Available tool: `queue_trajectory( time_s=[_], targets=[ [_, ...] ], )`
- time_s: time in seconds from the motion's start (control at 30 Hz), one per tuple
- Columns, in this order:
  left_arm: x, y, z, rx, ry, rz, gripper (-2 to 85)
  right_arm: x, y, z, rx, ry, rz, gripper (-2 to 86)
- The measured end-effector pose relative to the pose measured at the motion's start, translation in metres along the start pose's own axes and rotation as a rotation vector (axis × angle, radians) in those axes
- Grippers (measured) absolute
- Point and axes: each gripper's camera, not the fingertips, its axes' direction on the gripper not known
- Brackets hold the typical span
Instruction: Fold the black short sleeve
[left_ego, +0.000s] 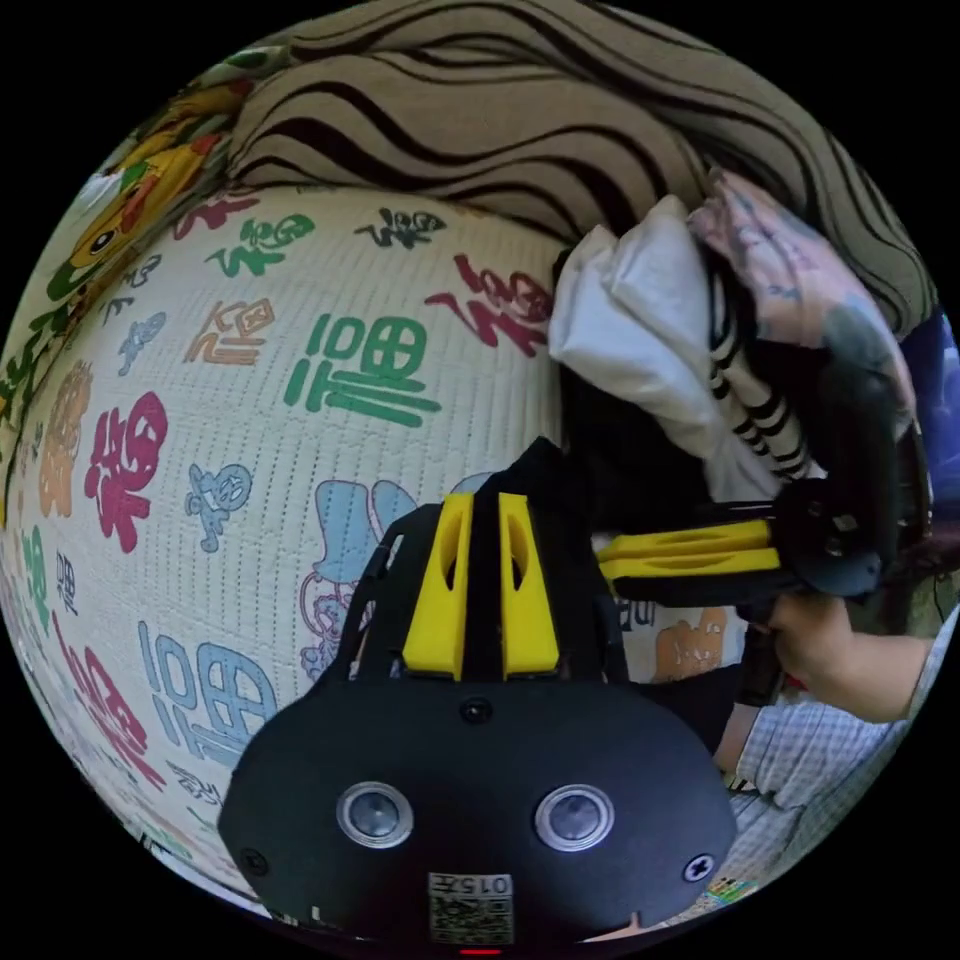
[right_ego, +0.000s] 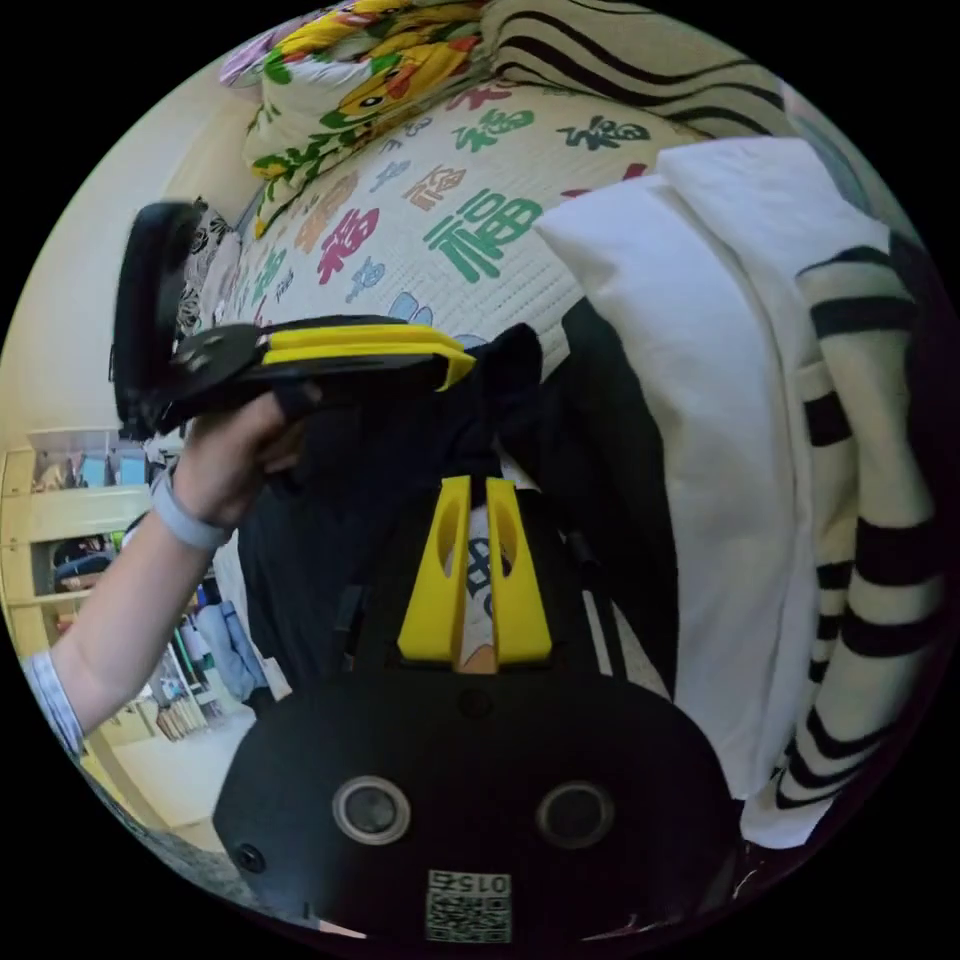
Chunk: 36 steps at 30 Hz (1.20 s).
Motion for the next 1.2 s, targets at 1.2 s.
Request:
queue_trajectory(
  time_s=[1.2],
  targets=[
    [0.042, 0.429, 0.003, 0.725, 0.208, -0.709, -0.3, -0.235, 0.067, 0.100, -0.160, 0.132, -0.395, 0.6]
  ],
)
